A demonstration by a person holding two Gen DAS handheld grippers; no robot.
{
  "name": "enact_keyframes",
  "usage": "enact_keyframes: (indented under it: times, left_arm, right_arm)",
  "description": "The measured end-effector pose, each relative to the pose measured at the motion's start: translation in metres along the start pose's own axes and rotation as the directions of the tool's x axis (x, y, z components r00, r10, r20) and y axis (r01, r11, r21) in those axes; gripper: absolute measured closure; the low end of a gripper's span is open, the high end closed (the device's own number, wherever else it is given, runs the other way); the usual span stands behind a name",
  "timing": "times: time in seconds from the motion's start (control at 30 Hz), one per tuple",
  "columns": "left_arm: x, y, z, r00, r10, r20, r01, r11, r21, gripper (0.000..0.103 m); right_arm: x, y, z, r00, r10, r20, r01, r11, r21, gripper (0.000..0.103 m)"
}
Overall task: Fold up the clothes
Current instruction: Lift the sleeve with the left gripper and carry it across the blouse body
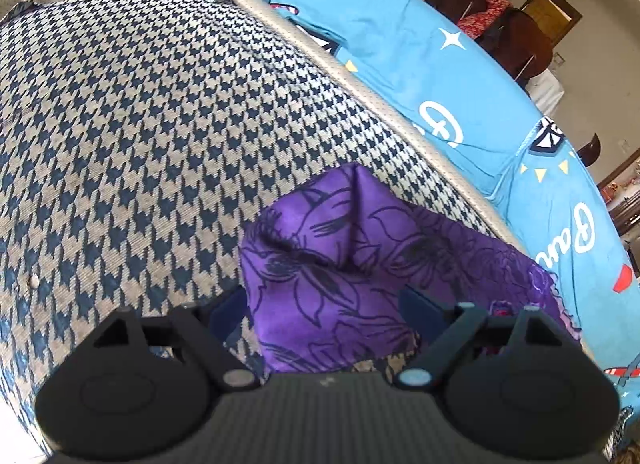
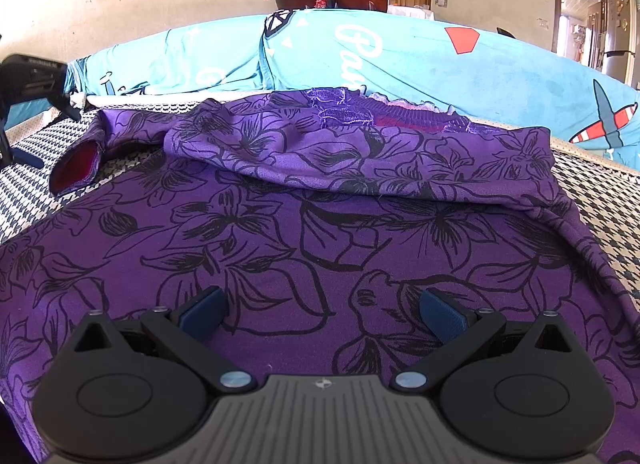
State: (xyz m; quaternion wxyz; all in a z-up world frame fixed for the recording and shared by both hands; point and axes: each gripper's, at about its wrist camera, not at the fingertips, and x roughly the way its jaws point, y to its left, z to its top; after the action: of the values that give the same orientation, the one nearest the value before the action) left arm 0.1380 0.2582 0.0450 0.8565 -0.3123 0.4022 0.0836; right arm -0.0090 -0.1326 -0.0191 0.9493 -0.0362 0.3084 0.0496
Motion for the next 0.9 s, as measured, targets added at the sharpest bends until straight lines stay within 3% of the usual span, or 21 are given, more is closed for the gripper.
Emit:
enact_keyframes:
  times: [0.2, 0.3, 0.43, 0.53, 0.6, 0.67, 0.77, 0.9]
  left_arm:
    - [0.023, 0.008, 0.001, 0.999, 0.010, -0.052, -0.014, 0.998, -0.060, 0.014]
    - [0.033, 0.007, 0.001, 0.998, -0.004, -0.066, 0.000, 0.998, -0.070, 0.000]
    - [0.037, 0.000, 0.000, 0.998, -0.020, -0.063, 0.017, 0.998, -0.053, 0.001]
    - [0.040, -0.003, -0.001, 0.998, -0.021, -0.063, 0.018, 0.999, -0.043, 0.016]
    - [0.039, -0.005, -0.002, 0.998, -0.020, -0.055, 0.017, 0.999, -0.042, 0.030]
    - [0.038, -0.005, -0.002, 0.998, -0.036, -0.052, 0.034, 0.998, -0.050, 0.052]
    - [0.036, -0.009, -0.003, 0.997, -0.060, -0.054, 0.058, 0.997, -0.042, 0.074]
    - [0.030, -0.023, -0.006, 0.995, -0.097, -0.036, 0.097, 0.995, 0.012, 0.084]
  right_arm:
    - [0.000, 0.000, 0.000, 1.000, -0.001, 0.000, 0.001, 1.000, -0.001, 0.000]
    - [0.000, 0.000, 0.000, 1.000, -0.001, 0.000, 0.001, 1.000, -0.001, 0.000]
    - [0.001, 0.000, 0.000, 1.000, -0.001, 0.000, 0.001, 1.000, 0.000, 0.000]
    - [0.001, 0.000, 0.000, 1.000, -0.001, 0.000, 0.001, 1.000, 0.000, 0.000]
    - [0.001, 0.000, 0.000, 1.000, -0.001, 0.000, 0.001, 1.000, 0.000, 0.000]
    - [0.001, 0.000, 0.000, 1.000, -0.001, 0.000, 0.001, 1.000, 0.000, 0.000]
    - [0.000, 0.000, 0.000, 1.000, -0.001, 0.000, 0.001, 1.000, 0.000, 0.000]
    - [0.000, 0.000, 0.000, 1.000, -0.002, 0.000, 0.002, 1.000, -0.001, 0.000]
